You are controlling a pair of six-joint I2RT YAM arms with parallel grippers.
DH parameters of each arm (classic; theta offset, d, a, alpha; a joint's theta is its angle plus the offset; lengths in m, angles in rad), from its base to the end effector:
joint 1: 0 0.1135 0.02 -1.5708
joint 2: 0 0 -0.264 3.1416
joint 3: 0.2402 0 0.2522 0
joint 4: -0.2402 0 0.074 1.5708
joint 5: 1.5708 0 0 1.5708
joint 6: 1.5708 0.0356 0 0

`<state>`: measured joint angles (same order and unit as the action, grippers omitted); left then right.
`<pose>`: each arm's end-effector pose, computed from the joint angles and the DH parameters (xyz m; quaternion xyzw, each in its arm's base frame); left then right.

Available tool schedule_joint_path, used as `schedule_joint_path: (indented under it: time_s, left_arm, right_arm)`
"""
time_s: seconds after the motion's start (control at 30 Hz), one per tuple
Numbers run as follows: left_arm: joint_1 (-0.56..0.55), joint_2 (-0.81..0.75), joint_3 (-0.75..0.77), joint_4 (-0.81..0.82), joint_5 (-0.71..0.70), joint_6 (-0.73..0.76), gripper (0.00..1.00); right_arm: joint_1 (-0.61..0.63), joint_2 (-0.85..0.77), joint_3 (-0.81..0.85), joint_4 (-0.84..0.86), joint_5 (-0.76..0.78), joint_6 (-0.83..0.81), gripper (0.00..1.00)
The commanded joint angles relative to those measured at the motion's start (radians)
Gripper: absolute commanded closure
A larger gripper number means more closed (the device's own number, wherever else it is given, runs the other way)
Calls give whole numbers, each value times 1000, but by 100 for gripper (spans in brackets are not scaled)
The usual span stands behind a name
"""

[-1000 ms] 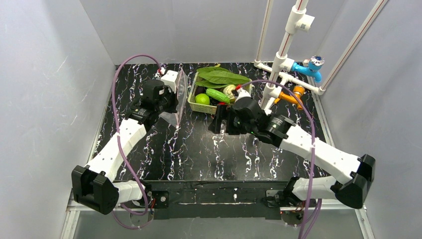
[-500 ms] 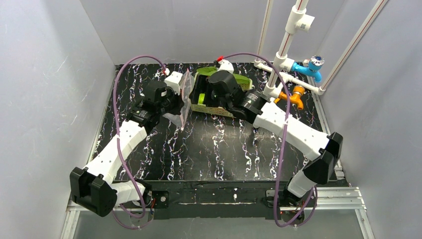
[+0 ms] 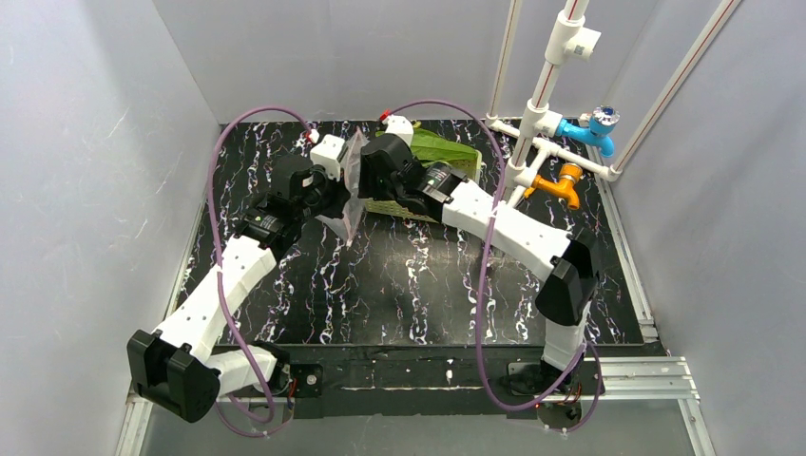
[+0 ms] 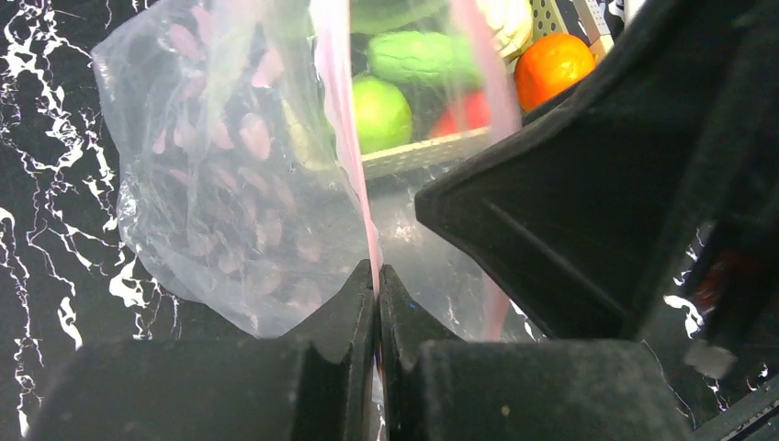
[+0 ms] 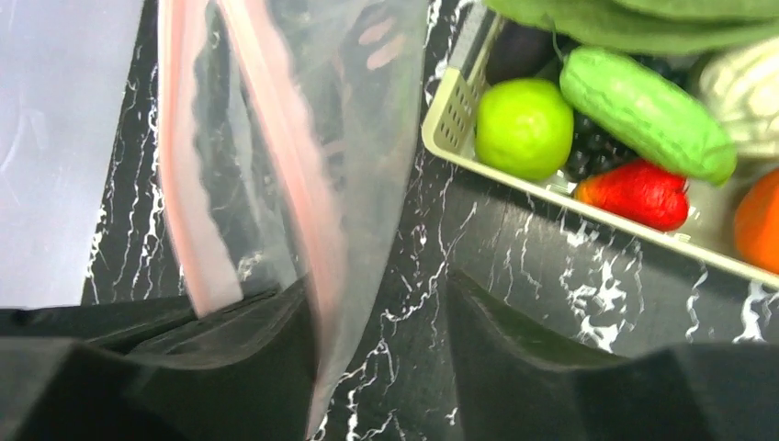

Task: Place the food in the zip-top bag and seal the zipper
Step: Open the zipper of the food storage bag.

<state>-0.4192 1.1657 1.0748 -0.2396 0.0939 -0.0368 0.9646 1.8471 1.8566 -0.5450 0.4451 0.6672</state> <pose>0.2442 -0.1125 0.3581 0.1813 0.7929 -0.1684 0.5569 0.2563 0.3427 0.3757 -0.0175 0.8544 0.2201 0.4704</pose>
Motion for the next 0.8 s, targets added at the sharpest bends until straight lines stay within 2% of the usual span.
schedule_joint_path:
  time_s: [0.0, 0.07, 0.1, 0.23, 0.4, 0.57, 0.63, 0.77]
  left_arm:
    - [-6, -36, 0, 8, -54, -5, 100]
    - [-6, -26, 8, -6, -77, -18, 100]
    - [-6, -18, 13, -12, -90, -23, 100]
    - [-6, 4, 31, -35, -142, -29, 94]
    - [-6, -2, 27, -34, -156, -7, 76]
    - [-6, -7, 25, -35, -164, 17, 68]
    - [-6, -13, 23, -36, -147, 30, 71]
    - [-6, -62, 9, -24, -115, 84, 99]
  right_arm:
    - [6, -21, -15, 2, 8, -30, 64]
    - [12, -41, -46, 45, -40, -85, 94]
    - [17, -47, -49, 45, -42, -103, 99]
    - [27, -106, -99, 89, -109, -131, 99]
    - [24, -127, -125, 143, -222, -141, 99]
    - [17, -108, -102, 149, -299, -142, 99]
    - [14, -109, -106, 159, -317, -138, 99]
    - [-4, -98, -95, 147, -369, -129, 99]
